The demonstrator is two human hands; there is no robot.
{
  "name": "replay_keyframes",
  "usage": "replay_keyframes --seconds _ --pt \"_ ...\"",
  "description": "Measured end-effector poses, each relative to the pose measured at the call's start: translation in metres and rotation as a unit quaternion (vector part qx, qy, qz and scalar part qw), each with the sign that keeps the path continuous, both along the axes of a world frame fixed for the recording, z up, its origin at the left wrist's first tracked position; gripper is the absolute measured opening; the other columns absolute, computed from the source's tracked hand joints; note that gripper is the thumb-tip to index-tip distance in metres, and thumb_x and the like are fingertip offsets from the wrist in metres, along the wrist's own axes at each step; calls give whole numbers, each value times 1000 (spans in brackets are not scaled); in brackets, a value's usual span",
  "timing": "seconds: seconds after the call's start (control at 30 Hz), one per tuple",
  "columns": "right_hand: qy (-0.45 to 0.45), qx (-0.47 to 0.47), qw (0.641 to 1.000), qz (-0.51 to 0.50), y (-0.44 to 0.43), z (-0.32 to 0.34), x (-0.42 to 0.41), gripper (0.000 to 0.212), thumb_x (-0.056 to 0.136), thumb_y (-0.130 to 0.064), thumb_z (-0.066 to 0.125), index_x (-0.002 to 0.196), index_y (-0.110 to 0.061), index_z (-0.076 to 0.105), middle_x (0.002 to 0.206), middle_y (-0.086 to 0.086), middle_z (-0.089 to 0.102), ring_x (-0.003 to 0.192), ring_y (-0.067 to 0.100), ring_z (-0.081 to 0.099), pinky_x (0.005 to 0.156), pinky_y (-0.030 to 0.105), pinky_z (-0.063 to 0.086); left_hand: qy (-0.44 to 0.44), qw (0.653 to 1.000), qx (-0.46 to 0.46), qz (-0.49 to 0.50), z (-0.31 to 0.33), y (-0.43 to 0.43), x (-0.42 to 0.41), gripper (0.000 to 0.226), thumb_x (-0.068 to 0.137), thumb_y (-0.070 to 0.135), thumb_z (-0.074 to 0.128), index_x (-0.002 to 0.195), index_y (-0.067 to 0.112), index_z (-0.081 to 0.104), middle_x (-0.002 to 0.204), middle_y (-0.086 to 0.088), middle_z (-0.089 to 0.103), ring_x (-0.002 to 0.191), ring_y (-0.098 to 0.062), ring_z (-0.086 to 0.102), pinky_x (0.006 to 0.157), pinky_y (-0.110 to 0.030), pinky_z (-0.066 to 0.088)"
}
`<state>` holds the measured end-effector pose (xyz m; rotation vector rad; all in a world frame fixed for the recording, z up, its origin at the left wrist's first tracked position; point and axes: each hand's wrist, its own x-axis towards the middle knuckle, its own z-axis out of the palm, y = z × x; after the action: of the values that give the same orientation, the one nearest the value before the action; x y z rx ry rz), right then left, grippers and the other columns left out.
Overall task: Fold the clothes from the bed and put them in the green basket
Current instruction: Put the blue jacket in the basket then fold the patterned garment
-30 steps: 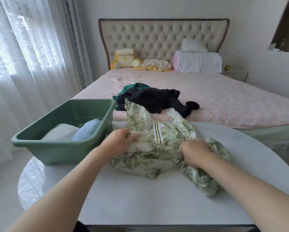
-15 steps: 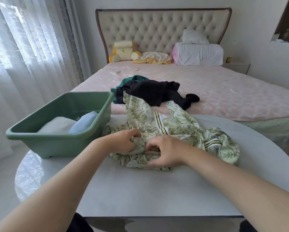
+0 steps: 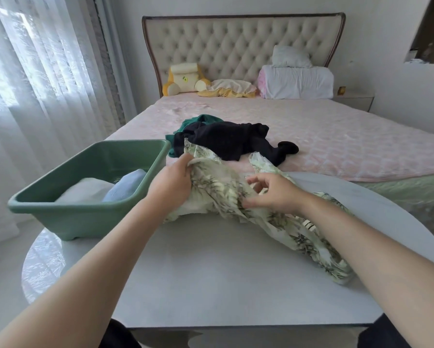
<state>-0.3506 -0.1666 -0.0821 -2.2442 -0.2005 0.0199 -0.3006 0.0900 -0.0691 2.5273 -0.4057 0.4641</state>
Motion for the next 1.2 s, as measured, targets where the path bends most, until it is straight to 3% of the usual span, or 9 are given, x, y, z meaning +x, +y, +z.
replay_keyframes --seconds 0.13,0.27,0.4,0.6,0.7,0.8,0.9,1.0,1.2 --pt "111 -269 956 25 -22 -8 -1 80 64 -48 89 135 -35 55 128 -11 53 112 13 59 95 33 51 105 949 287 83 -1 13 -6 35 96 11 45 130 17 49 117 -10 63 104 -32 62 83 -39 49" --pt "123 -410 904 9 -28 -24 0 17 82 -36 73 89 -24 62 89 -3 56 73 12 53 63 26 45 23 927 373 25 -11 -8 -19 56 91 23 54 144 30 36 143 -2 49 131 -27 46 110 -46 32" --pt "106 -309 945 32 -13 -30 4 21 98 -31 59 79 -23 59 84 -1 62 78 20 57 67 33 44 132 933 225 -247 -26 -42 -34 66 90 28 62 148 43 32 151 11 39 136 -15 41 117 -47 29" --pt "136 151 979 35 -2 -27 9 15 98 -12 63 112 -6 64 80 7 66 61 16 57 53 26 44 106 972 78 -194 -32 -47 -35 76 85 -9 53 142 40 43 98 6 63 69 -9 61 52 -16 47" --pt "45 69 997 -15 -21 -21 13 25 94 -4 65 115 -17 66 111 1 72 96 16 69 74 26 56 22 998 13 -59 -17 -29 -16 61 80 -16 41 117 22 70 112 -1 61 95 -23 62 73 -33 53" --pt "51 -68 996 -24 -40 -21 13 56 85 14 44 107 -32 66 122 -9 66 123 12 59 99 30 52 51 977 198 62 -15 -8 -4 38 84 -6 45 112 8 67 118 -10 55 109 -32 57 90 -43 51" --pt "139 -190 972 -4 -48 -16 3 65 81 9 40 123 -35 63 125 -14 55 101 5 62 78 26 57 136 917 346 147 -19 -5 -11 64 86 7 46 148 -2 31 157 -25 15 142 -41 23 116 -53 24" --pt "205 -247 947 29 -42 -12 -8 62 86 0 50 139 -33 53 120 -10 51 69 5 59 53 19 47 69 942 329 2 -24 -22 -18 93 82 8 51 158 20 -1 163 -10 -18 150 -33 -16 117 -56 -12" --pt "177 -186 966 33 -29 -22 2 27 85 -3 72 100 -25 76 96 -1 72 77 18 67 64 31 57 106 911 269 -296 -50 -53 -37 85 83 35 74 152 45 25 152 8 43 139 -13 35 118 -32 13"
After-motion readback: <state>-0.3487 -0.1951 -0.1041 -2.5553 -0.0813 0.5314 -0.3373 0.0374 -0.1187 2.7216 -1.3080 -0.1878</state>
